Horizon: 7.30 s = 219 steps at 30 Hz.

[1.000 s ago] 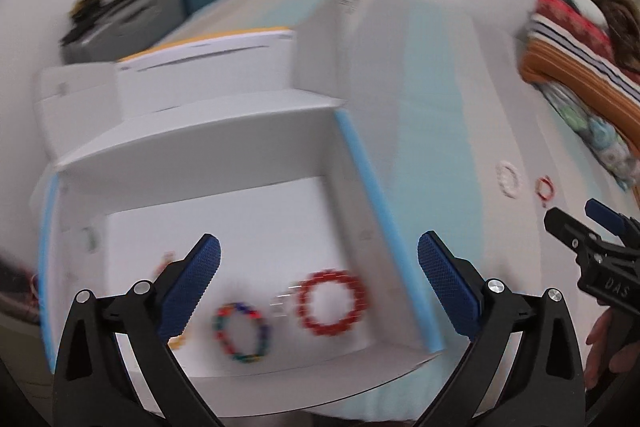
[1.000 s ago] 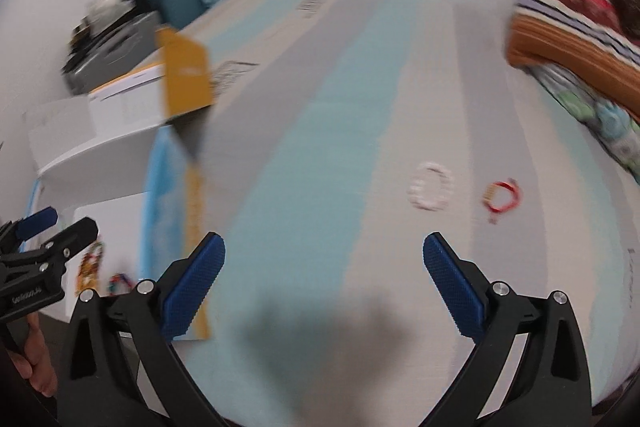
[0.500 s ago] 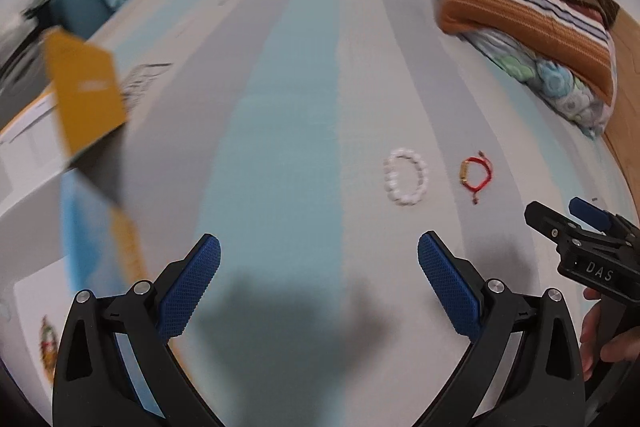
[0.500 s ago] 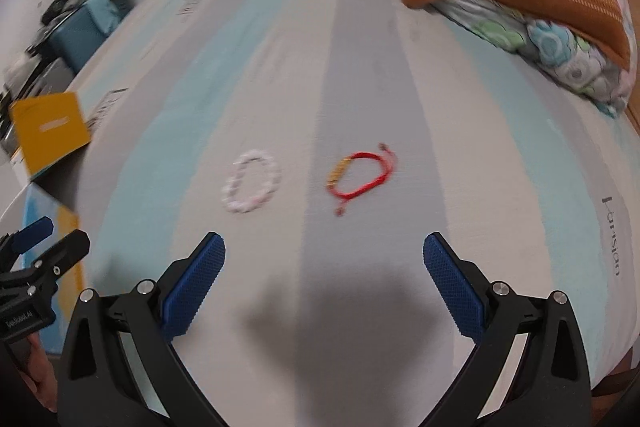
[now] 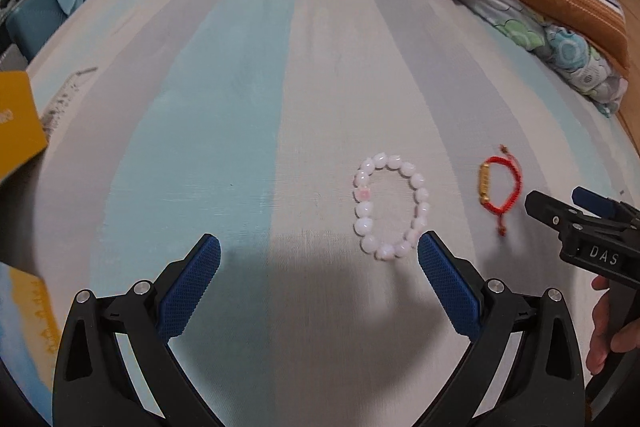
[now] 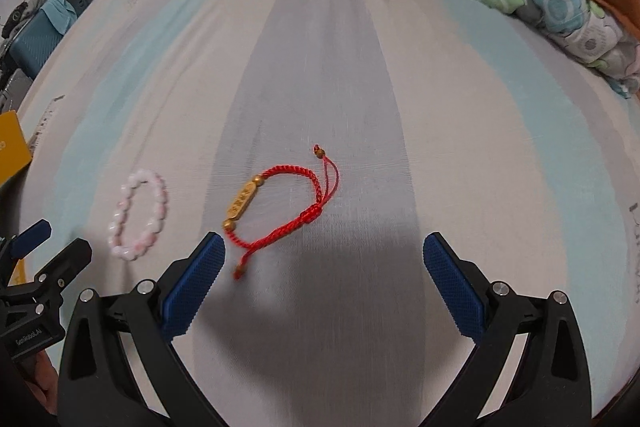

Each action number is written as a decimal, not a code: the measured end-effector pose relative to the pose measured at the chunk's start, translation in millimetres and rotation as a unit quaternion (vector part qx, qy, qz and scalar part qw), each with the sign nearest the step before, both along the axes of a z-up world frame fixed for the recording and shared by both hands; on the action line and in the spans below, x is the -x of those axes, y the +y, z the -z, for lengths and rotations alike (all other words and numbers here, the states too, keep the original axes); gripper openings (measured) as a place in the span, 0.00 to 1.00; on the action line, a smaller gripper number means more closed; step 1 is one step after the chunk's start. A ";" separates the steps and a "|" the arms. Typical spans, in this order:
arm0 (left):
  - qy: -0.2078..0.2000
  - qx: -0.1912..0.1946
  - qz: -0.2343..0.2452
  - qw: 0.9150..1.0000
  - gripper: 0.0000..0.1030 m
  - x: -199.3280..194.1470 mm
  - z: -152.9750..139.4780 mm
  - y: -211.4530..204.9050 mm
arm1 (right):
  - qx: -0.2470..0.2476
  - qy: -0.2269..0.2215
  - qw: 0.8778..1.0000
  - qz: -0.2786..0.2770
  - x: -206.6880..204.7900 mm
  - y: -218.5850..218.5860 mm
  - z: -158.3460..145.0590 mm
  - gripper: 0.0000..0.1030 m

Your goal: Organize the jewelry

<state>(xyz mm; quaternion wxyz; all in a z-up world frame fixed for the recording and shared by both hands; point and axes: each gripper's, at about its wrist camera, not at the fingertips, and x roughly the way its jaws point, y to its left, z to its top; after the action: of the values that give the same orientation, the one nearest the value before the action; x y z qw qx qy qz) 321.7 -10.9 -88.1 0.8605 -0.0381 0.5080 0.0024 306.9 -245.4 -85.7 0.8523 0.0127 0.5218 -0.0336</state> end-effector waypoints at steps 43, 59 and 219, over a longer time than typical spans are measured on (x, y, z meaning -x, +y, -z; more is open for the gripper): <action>-0.002 -0.008 0.024 1.000 0.10 -25.0 28.8 -15.1 | -0.003 0.000 1.000 0.017 -43.6 30.0 35.0 0.50; -0.020 0.017 0.024 0.999 0.10 27.2 -33.3 -8.3 | -0.058 -0.008 0.998 -0.009 4.8 20.4 -14.9 0.09; -0.079 -0.052 -0.250 0.964 0.95 448.4 -137.7 286.2 | -0.013 -0.111 0.961 -0.252 324.6 427.2 -104.2 0.93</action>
<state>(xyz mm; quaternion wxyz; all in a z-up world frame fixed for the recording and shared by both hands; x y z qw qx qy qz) -126.7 275.3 49.6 0.8706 -0.1195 0.4120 0.2411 -17.7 181.9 18.5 0.8857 -0.1041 0.4103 0.1906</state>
